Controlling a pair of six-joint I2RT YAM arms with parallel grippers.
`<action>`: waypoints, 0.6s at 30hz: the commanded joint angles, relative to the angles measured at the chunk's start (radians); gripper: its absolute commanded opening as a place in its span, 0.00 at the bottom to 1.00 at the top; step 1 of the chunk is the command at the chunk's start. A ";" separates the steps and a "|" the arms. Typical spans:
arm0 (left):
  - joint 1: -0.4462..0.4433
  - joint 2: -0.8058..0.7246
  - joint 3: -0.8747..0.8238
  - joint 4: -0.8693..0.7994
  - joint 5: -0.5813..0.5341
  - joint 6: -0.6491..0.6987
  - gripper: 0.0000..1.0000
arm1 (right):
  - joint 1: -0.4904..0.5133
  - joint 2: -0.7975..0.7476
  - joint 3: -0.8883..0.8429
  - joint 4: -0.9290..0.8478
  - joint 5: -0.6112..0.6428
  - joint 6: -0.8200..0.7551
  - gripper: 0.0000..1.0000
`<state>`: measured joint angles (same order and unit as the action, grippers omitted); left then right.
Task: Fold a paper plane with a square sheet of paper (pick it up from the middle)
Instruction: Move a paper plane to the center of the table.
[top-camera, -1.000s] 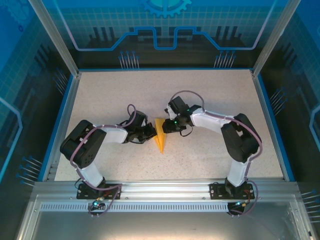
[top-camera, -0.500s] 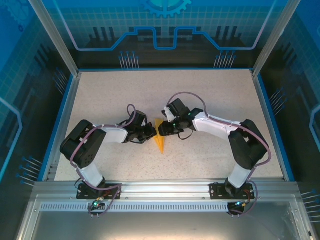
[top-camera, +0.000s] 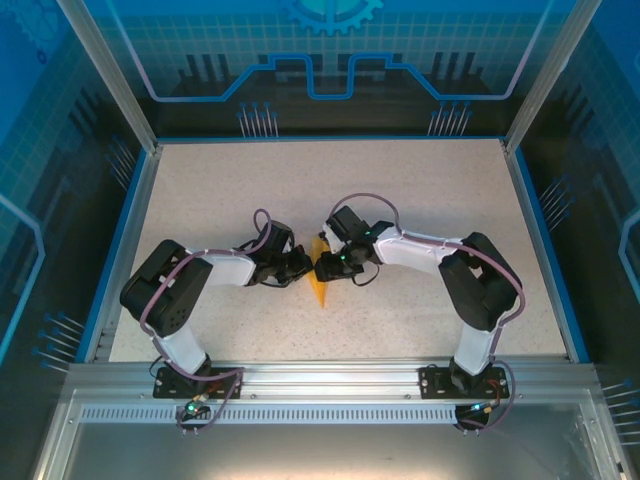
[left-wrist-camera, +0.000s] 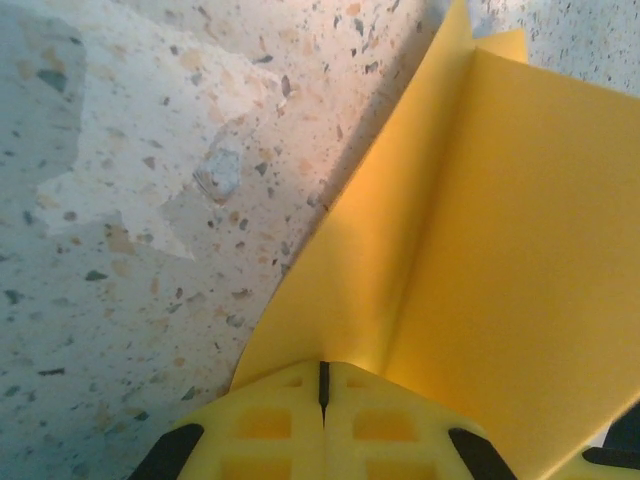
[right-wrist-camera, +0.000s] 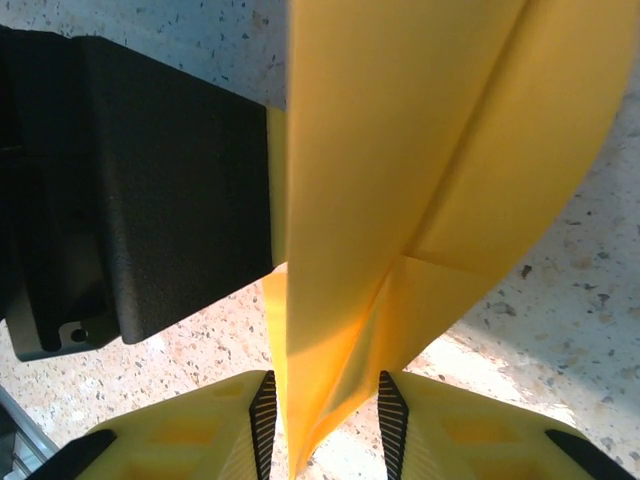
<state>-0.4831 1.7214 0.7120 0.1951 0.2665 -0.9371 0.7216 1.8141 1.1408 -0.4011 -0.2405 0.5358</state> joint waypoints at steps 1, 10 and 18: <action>-0.002 -0.027 0.023 -0.036 0.008 -0.006 0.04 | 0.021 0.028 0.032 -0.019 -0.006 0.010 0.34; -0.003 -0.034 0.026 -0.043 0.007 -0.009 0.05 | 0.028 0.049 0.045 -0.030 0.020 0.034 0.32; -0.002 -0.086 0.026 -0.072 0.000 -0.006 0.06 | 0.027 0.021 0.037 -0.031 0.055 0.075 0.32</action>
<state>-0.4835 1.6848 0.7120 0.1589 0.2661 -0.9413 0.7345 1.8431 1.1595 -0.4038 -0.2089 0.5812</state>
